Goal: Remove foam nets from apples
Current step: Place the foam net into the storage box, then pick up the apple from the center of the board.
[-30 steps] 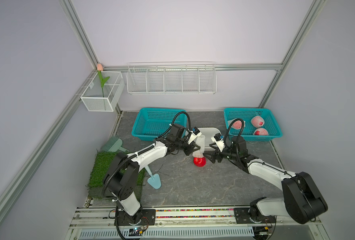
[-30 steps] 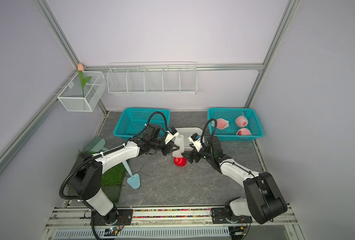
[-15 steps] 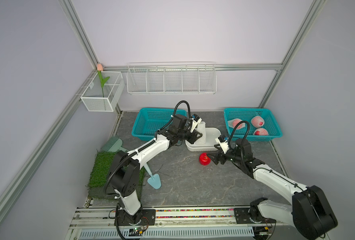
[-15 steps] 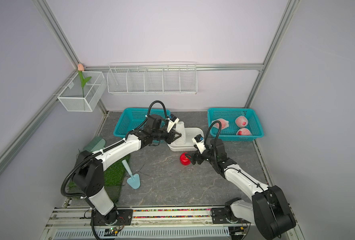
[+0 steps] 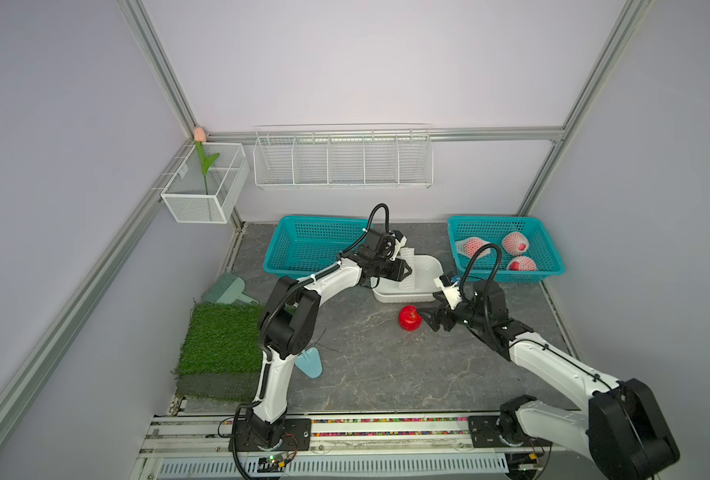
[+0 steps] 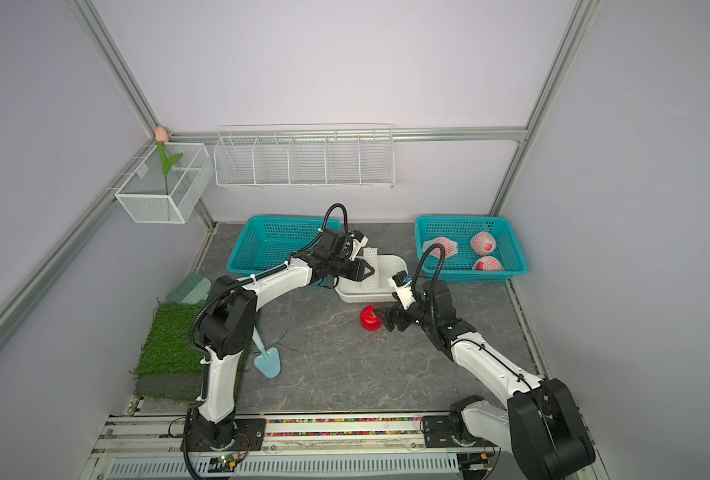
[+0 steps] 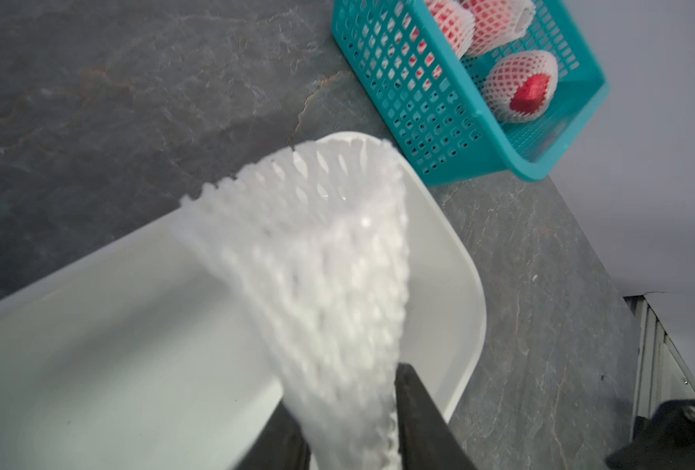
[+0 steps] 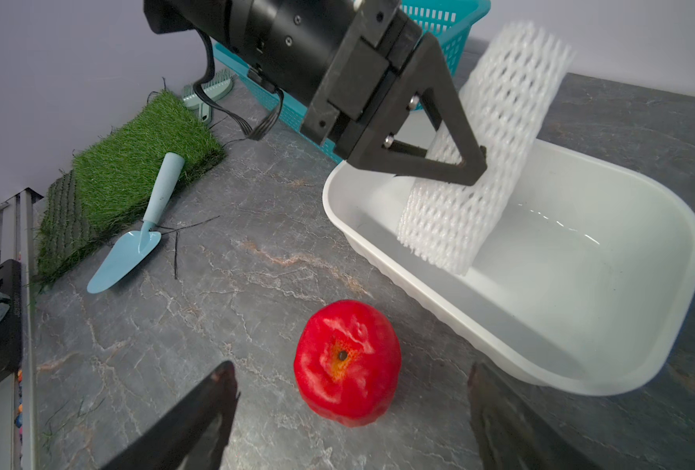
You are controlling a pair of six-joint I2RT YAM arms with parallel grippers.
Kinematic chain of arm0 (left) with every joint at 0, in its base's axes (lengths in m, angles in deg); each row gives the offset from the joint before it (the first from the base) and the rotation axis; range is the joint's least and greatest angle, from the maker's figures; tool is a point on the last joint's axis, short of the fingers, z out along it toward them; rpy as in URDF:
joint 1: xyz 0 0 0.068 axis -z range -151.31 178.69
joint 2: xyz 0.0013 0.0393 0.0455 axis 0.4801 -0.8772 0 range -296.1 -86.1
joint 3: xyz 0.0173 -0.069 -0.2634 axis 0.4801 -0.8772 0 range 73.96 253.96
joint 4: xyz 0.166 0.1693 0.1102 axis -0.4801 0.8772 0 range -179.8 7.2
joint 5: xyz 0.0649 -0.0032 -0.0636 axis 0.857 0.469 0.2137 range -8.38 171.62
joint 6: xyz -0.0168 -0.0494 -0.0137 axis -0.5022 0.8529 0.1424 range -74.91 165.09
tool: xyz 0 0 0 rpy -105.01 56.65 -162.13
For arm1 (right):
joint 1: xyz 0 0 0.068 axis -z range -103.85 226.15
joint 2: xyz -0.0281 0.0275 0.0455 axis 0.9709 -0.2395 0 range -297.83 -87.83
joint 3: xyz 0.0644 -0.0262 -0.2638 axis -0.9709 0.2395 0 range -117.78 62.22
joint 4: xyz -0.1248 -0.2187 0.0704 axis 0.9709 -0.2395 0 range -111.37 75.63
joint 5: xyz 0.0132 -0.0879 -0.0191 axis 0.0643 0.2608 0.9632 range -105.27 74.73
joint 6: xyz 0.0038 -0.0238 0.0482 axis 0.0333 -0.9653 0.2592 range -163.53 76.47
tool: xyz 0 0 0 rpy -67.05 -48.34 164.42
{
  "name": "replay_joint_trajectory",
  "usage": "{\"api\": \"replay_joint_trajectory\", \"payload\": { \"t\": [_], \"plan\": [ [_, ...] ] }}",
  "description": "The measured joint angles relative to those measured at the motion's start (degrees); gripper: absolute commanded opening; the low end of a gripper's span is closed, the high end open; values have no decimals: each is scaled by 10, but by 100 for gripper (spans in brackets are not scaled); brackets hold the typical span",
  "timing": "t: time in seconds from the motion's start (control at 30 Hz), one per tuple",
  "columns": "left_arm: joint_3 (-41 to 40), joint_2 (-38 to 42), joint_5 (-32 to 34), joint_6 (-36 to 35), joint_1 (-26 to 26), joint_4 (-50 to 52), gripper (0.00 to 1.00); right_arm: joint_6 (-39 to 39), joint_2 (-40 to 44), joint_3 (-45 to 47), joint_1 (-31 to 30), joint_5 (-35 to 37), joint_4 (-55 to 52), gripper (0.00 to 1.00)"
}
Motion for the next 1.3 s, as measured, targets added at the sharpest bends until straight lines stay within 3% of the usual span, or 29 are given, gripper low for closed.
{"api": "replay_joint_trajectory", "payload": {
  "t": [0.1, 0.23, 0.47, 0.73, 0.97, 1.3],
  "plan": [
    [0, -2, 1, 10, 0, 9, 55, 6, -8, 1, 0, 2, 1, 89],
    [0, -1, 10, 15, 0, 13, 62, 11, -23, 1, 0, 8, 1, 89],
    [-9, 32, 57, -7, 0, 36, 63, 15, -54, -11, 1, 18, -6, 89],
    [-73, 177, 153, -57, -2, 48, 65, 2, -132, -83, -42, 39, -59, 89],
    [-143, 289, 260, -104, -10, 62, 67, -5, -178, -124, -92, 106, -117, 89],
    [-204, 322, 310, -122, -31, 77, 67, -7, -240, -196, -130, 188, -203, 89]
  ]
}}
